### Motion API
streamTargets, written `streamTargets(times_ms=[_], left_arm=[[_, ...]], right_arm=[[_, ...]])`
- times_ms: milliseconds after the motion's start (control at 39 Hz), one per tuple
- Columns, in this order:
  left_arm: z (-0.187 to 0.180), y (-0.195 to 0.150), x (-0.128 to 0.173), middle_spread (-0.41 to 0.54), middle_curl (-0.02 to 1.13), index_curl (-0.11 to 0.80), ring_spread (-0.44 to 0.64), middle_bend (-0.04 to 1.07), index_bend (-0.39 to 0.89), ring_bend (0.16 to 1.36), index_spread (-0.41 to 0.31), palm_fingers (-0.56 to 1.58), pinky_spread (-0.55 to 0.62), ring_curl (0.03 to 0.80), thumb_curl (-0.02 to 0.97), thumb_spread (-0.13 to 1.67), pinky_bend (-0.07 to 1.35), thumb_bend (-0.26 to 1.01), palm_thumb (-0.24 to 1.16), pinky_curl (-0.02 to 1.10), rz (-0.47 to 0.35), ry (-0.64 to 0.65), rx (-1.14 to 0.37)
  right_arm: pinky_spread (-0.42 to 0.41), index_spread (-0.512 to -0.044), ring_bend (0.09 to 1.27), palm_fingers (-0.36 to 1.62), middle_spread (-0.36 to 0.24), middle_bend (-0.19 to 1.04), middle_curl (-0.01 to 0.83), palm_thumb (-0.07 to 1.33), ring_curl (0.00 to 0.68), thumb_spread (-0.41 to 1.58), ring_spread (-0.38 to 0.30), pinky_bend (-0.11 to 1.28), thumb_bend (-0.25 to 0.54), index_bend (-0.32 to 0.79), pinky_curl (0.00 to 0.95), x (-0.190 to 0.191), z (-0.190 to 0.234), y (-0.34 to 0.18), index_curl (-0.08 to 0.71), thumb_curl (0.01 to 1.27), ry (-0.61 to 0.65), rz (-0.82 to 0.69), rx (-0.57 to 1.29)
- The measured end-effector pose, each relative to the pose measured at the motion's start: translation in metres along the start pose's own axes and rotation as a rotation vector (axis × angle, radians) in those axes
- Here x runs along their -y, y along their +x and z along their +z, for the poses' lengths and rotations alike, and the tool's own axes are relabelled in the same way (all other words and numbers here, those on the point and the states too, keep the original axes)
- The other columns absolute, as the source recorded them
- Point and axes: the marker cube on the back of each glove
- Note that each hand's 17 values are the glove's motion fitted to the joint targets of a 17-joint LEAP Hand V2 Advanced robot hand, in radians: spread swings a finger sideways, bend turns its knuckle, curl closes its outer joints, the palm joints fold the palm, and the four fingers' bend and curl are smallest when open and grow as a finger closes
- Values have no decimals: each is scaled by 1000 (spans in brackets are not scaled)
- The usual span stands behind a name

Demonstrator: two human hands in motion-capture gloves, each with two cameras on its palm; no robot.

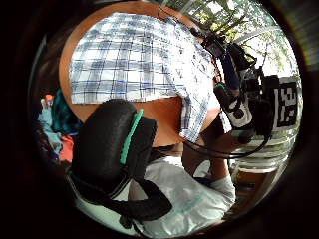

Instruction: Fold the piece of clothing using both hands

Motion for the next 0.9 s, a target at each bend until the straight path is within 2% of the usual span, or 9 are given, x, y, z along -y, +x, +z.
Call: streamTargets(times_ms=[26, 128, 308, 461, 667, 897], left_arm=[[1, 0, 0, 2, 55, 20, 71, 209, 82, 440, -43, 506, 91, 86, 33, 443, 462, 75, 124, 90, 1, 2, 0], [3, -2, -1, 3, 132, 51, 105, 205, 93, 497, -62, 454, 138, 168, 61, 705, 528, 74, 139, 169, 6, -3, 8], [-4, -3, -5, 4, 202, 94, 135, 201, 113, 541, -78, 403, 192, 222, 107, 963, 574, 53, 144, 224, 19, -5, 5], [-9, 0, -7, 4, 242, 125, 146, 202, 119, 555, -84, 380, 212, 242, 140, 1072, 591, 30, 146, 247, 28, 0, 0], [3, 0, -10, 4, 283, 162, 152, 199, 126, 571, -87, 359, 226, 261, 178, 1140, 594, 2, 159, 264, 29, 0, 12], [69, -6, -9, 10, 315, 193, 154, 197, 125, 581, -89, 345, 232, 276, 214, 1145, 601, -15, 167, 281, 12, -119, 33]], right_arm=[[148, -188, 244, 295, -1, 212, 50, 220, 38, 448, 67, 397, 139, 157, 85, 0, 0, 0, 40, 49, 1, 0, -1], [217, -269, 260, 264, -1, 210, 97, 243, 83, 720, 102, 432, 141, 152, 149, -2, -1, -4, 94, 78, 3, -13, 0], [276, -340, 264, 214, 8, 209, 156, 249, 122, 991, 135, 448, 117, 150, 204, -8, -2, -5, 145, 124, 7, -26, -6], [297, -363, 270, 197, 10, 205, 194, 254, 145, 1106, 149, 452, 91, 148, 230, -12, -5, -3, 173, 156, 18, -27, -17], [309, -375, 274, 177, 11, 199, 233, 261, 168, 1179, 158, 458, 53, 144, 258, -23, 5, 7, 200, 191, -18, -49, -1], [293, -370, 285, 165, 21, 192, 262, 263, 192, 1192, 163, 531, 5, 114, 299, -38, 56, 29, 206, 220, -175, -19, 37]])
